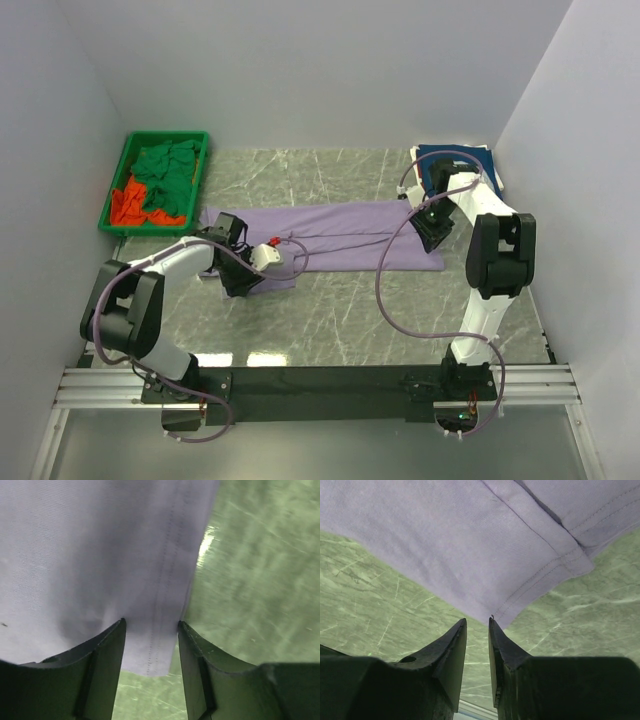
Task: Fold and stack the t-shirts
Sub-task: Fold the tshirt
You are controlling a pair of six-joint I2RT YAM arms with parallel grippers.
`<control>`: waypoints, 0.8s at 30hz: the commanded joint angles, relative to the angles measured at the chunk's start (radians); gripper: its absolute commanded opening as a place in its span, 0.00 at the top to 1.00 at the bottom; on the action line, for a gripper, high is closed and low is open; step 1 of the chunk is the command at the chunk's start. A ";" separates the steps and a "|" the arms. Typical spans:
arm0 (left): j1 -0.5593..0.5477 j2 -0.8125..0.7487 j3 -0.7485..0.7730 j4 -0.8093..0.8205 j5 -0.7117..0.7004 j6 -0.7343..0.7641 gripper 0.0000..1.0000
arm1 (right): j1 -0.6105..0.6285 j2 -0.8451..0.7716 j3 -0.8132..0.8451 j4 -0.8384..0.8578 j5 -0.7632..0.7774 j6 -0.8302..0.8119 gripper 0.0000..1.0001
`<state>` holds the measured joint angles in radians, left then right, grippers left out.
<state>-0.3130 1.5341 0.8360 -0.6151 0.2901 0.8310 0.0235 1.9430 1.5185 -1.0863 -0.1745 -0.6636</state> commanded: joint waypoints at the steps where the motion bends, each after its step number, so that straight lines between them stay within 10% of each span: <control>1: -0.009 0.041 -0.031 0.080 -0.077 0.010 0.48 | 0.003 -0.033 0.031 -0.009 -0.019 0.018 0.68; 9: 0.008 0.069 0.124 -0.118 0.016 0.022 0.98 | 0.001 -0.021 0.058 -0.015 -0.008 0.009 0.68; 15: 0.110 0.171 0.567 -0.423 0.170 0.034 0.99 | 0.001 -0.009 0.092 -0.024 0.000 -0.008 0.69; 24: 0.183 0.542 1.032 -0.402 0.152 -0.079 0.99 | 0.000 0.070 0.189 -0.043 -0.003 -0.018 0.68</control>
<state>-0.1322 1.9545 1.7790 -0.9737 0.4213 0.8085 0.0235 1.9999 1.6505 -1.1049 -0.1772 -0.6712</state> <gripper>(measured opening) 0.023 0.318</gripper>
